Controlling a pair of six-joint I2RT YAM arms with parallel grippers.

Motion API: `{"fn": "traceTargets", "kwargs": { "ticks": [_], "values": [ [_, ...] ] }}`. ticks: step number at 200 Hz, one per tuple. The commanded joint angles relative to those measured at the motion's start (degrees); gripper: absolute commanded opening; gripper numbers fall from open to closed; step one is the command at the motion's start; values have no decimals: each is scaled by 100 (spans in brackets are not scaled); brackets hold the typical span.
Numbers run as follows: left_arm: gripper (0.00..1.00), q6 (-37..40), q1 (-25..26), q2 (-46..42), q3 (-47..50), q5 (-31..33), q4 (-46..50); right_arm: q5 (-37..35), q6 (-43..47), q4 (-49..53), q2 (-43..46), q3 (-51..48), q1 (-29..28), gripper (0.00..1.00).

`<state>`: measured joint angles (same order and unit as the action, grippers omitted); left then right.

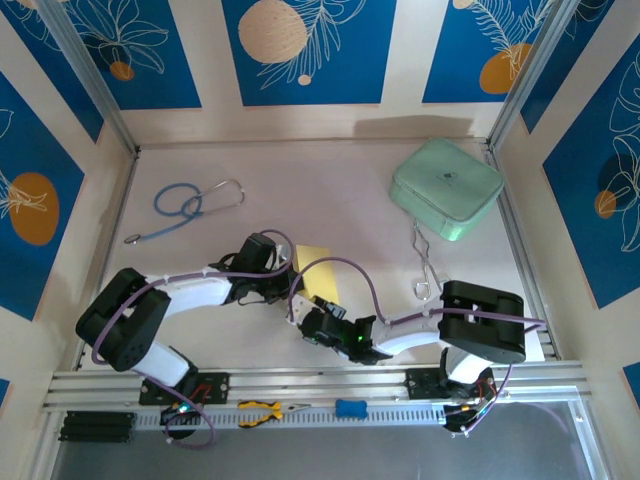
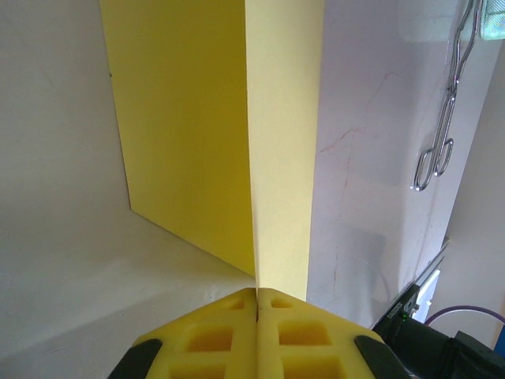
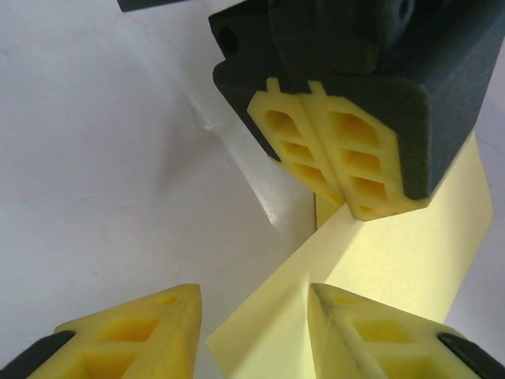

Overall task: Fold a paper plane with a square sheet of paper (pick it up from the middle)
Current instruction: Third fold the triangle at the center of the table.

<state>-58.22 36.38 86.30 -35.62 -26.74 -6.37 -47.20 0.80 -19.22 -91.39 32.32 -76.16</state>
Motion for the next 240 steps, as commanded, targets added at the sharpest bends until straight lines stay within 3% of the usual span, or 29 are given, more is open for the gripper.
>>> {"fn": "traceTargets", "kwargs": {
  "ticks": [1, 217, 227, 240],
  "values": [
    [2, 22, -34, -70, 46, -11, 66, -354, -275, -120, 17, 78, -13, 38],
    [3, 146, -38, -30, -27, 151, 222, 328, -795, 399, 280, 46, 246, 6],
    [5, 159, -35, -67, -33, 201, 277, 380, -852, 423, 303, 51, 268, 5],
    [16, 240, -44, -140, -74, 282, 436, 490, -918, 464, 347, 47, 306, 5]
  ]
}}
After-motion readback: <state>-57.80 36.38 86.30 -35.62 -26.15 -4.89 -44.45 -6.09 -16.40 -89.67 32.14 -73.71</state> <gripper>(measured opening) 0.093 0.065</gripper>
